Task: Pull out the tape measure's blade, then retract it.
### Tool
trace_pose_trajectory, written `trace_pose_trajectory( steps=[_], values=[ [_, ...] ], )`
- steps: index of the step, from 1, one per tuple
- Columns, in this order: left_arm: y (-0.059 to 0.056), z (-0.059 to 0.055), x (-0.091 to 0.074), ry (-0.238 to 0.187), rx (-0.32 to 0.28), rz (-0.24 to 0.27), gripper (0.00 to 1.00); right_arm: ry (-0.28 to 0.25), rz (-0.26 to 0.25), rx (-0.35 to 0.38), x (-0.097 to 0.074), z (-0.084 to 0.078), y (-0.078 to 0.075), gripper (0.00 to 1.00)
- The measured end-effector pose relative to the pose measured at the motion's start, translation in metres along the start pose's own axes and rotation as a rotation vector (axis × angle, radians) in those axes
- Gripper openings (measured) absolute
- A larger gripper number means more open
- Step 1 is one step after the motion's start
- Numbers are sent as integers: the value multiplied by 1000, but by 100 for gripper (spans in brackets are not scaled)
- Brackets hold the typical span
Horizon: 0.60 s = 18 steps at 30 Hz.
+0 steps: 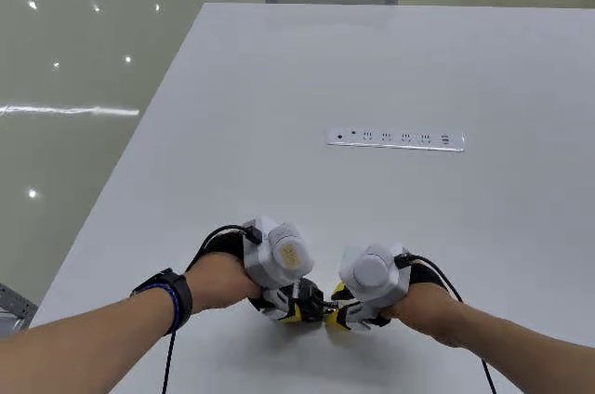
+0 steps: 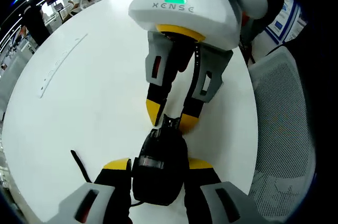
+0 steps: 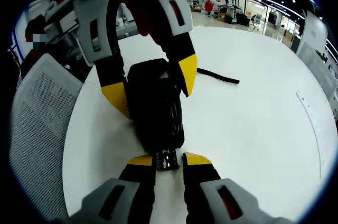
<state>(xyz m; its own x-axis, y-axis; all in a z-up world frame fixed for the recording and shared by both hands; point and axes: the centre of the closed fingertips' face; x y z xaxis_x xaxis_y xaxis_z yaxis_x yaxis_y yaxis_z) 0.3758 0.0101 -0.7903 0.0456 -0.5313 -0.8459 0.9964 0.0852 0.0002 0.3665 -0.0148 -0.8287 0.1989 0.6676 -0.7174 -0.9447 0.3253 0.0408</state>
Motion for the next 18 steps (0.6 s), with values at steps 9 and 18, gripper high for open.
trace_pose_trajectory(
  steps=[9, 18],
  values=[
    [0, -2, 1, 14, -16, 10, 36, 34, 27, -86, -1, -1, 5, 14],
    [0, -5, 1, 23, -30, 11, 36, 40, 24, -94, -5, -6, 4, 13]
  ],
)
Point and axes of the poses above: the centre of the closed fingertips' face, and the gripper's own axes: x roughly forward along the fingers, y roughly to its left, z roughly out of its top, and after that the axes turned 8 degrees about -y, right-handed
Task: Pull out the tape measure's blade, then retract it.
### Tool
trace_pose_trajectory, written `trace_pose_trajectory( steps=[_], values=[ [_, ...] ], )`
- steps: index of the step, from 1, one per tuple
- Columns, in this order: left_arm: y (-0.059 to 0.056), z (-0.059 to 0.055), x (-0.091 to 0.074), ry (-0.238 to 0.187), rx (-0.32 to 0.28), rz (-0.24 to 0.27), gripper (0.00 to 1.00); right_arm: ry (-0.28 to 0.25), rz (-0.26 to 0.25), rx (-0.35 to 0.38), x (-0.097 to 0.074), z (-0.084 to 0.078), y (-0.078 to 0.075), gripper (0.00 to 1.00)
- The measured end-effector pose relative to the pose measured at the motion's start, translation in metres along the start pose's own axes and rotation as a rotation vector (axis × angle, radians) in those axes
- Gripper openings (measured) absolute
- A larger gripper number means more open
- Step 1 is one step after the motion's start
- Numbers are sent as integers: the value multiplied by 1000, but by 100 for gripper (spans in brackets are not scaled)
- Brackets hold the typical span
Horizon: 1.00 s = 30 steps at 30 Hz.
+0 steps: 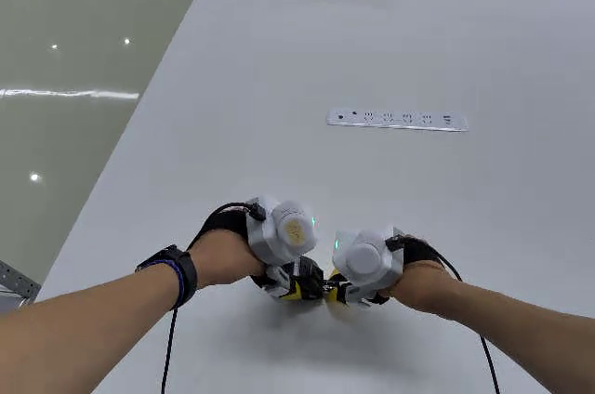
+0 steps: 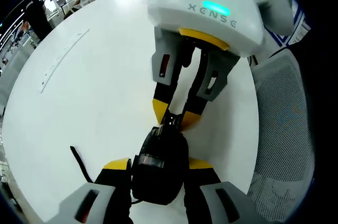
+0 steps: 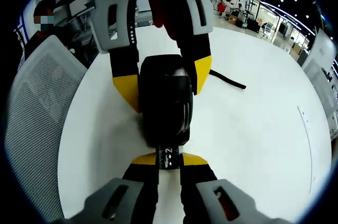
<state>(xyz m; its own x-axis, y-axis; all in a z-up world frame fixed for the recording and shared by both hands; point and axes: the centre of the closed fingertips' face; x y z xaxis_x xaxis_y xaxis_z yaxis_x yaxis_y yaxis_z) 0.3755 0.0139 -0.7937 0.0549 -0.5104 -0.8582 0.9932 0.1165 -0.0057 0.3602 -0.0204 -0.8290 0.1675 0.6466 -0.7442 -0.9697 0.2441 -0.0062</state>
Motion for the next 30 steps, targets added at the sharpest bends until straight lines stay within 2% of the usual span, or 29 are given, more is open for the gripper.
trace_pose_trajectory(
  steps=[8, 12, 22, 30],
  values=[
    [0, -1, 0, -12, -17, 1, 36, -11, -1, 19, -3, -3, -1, 13],
    [-1, -2, 1, 1, -16, 1, 36, -15, -9, 35, -14, -16, 0, 13],
    [-1, -2, 0, 15, -19, -2, 36, -16, -18, 43, -19, -21, 1, 13],
    [-1, -1, 0, 21, -22, -3, 36, -22, -21, 57, -30, -31, 0, 13]
  ],
)
Point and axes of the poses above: the centre of the closed fingertips' face, and the gripper's own axes: x roughly forward along the fingers, y roughly to its left, z roughly out of its top, and after that the axes turned 8 degrees about -y, right-handed
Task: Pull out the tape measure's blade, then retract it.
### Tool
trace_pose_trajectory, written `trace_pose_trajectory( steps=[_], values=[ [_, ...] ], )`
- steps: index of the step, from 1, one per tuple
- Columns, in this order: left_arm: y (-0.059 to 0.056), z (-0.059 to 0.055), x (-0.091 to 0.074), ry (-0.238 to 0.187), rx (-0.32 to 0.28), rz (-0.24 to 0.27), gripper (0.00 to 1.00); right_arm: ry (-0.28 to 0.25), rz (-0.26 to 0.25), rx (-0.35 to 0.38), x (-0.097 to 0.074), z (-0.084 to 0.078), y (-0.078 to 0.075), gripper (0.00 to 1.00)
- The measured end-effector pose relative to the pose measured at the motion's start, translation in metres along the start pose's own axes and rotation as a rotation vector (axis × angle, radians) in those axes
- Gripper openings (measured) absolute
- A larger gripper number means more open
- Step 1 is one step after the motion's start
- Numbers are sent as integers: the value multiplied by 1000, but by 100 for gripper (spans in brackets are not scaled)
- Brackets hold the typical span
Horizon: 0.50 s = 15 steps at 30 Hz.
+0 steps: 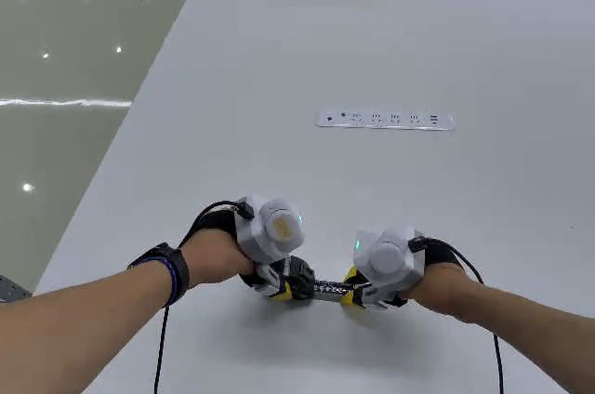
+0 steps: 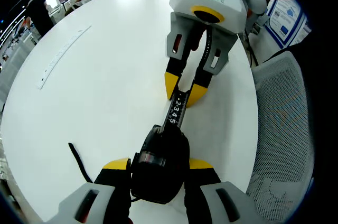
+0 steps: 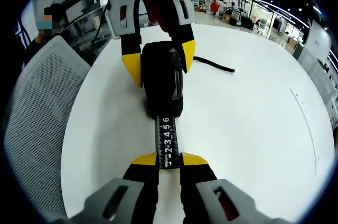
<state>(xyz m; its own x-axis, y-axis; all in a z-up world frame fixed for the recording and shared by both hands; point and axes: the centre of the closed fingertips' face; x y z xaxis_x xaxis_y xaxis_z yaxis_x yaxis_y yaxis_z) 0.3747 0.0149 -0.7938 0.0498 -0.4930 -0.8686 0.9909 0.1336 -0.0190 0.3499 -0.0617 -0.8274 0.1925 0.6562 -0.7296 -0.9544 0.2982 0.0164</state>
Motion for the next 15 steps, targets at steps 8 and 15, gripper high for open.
trace_pose_trajectory(
  steps=[8, 15],
  values=[
    [0, 0, 0, 5, 2, -3, 36, -5, -9, 20, -10, -9, 0, 13],
    [0, 1, 0, 10, 5, -3, 36, 0, -16, 26, -21, -18, 1, 13]
  ],
)
Point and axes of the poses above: the centre of the closed fingertips' face, and the gripper's own axes: x roughly forward along the fingers, y roughly to its left, z roughly out of its top, and after that the axes turned 8 degrees about -y, right-handed
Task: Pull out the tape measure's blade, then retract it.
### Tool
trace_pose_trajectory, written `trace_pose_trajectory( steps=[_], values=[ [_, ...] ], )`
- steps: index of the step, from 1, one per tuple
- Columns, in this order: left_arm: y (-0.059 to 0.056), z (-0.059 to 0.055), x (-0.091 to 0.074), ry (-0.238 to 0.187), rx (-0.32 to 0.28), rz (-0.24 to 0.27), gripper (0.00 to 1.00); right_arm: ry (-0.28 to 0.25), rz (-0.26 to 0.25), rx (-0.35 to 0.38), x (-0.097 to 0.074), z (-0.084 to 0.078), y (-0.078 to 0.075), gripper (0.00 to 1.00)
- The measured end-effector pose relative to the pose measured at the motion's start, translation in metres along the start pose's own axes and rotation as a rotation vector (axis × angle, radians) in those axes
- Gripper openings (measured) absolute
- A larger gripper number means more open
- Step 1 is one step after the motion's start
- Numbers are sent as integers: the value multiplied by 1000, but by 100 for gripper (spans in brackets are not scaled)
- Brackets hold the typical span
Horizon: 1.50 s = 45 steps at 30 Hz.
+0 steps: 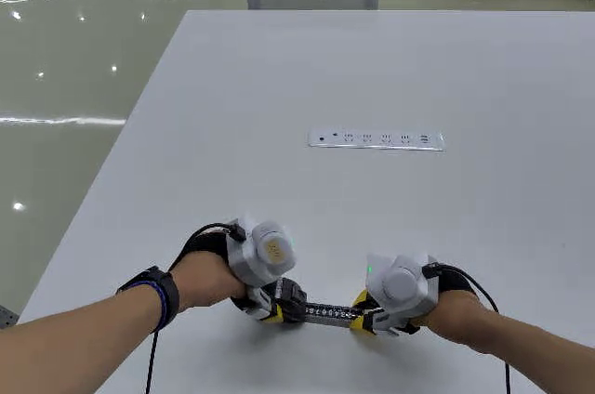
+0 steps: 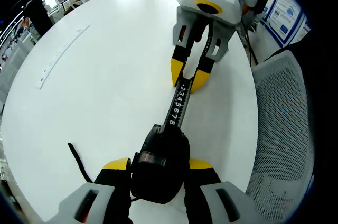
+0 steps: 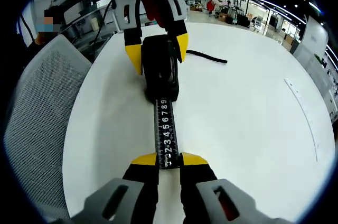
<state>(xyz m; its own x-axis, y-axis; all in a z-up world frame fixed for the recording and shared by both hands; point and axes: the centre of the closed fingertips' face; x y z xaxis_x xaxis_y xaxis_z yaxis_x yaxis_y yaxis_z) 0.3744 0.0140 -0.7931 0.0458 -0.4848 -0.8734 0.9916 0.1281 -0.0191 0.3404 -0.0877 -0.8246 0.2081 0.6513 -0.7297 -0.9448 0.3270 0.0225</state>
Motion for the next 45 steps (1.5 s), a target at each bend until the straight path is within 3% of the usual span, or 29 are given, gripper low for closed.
trace_pose_trajectory(
  steps=[29, 45],
  values=[
    [-1, -2, 2, 31, 5, 2, 36, 18, -31, 10, -44, -46, -5, 13],
    [-2, -2, 1, 40, 2, 5, 36, 32, -43, 2, -59, -62, -6, 13]
  ],
)
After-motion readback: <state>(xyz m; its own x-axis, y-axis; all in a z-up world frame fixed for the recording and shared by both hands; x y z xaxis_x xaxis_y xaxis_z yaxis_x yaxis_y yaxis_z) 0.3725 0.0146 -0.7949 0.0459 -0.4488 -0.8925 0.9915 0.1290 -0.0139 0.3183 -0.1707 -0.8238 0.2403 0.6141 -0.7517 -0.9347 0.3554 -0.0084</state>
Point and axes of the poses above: the centre of the closed fingertips' face, and the gripper's own axes: x roughly forward along the fingers, y roughly to its left, z roughly out of its top, and after that the axes turned 8 degrees about -y, right-handed
